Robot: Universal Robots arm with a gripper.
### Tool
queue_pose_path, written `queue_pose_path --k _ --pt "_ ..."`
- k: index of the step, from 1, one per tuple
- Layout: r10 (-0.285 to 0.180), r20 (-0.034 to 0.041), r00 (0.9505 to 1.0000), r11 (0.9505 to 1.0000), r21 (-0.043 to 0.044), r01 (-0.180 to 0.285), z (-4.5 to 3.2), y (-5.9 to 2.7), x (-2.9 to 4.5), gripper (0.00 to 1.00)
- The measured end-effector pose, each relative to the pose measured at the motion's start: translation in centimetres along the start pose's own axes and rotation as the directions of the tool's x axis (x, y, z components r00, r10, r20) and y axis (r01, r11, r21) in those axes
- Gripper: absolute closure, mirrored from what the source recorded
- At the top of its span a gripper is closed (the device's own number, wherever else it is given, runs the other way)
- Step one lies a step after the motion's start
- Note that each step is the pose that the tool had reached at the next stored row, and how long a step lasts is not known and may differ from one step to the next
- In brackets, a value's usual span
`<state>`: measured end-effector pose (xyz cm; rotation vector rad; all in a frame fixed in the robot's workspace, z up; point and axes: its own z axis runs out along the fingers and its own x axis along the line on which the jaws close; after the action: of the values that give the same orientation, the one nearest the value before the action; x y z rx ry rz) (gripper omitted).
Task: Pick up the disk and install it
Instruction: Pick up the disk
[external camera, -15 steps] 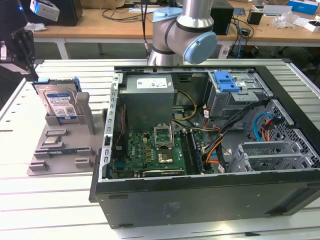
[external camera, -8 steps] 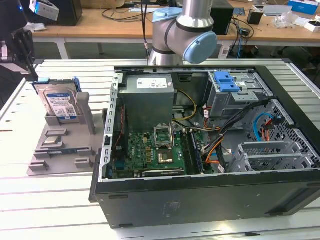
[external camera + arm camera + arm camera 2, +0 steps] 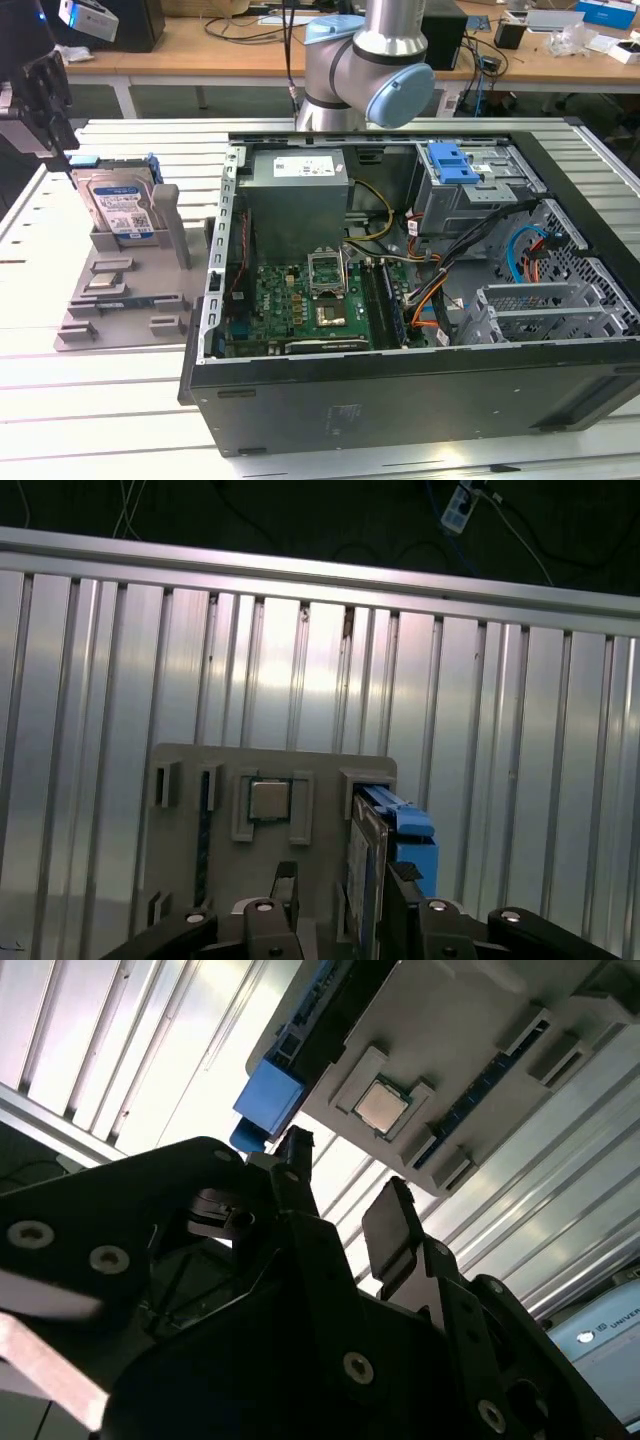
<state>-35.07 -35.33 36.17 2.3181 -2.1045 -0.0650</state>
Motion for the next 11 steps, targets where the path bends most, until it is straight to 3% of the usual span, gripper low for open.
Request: queue_pose_path --k 5,11 --pt "0.0 0.0 1.0 1.0 0.0 0.0 0.05 -0.04 -0.41 0.52" --pt "-0.001 0.0 1.0 1.0 -0.0001 0.001 0.17 -0.23 -2.12 0.52"
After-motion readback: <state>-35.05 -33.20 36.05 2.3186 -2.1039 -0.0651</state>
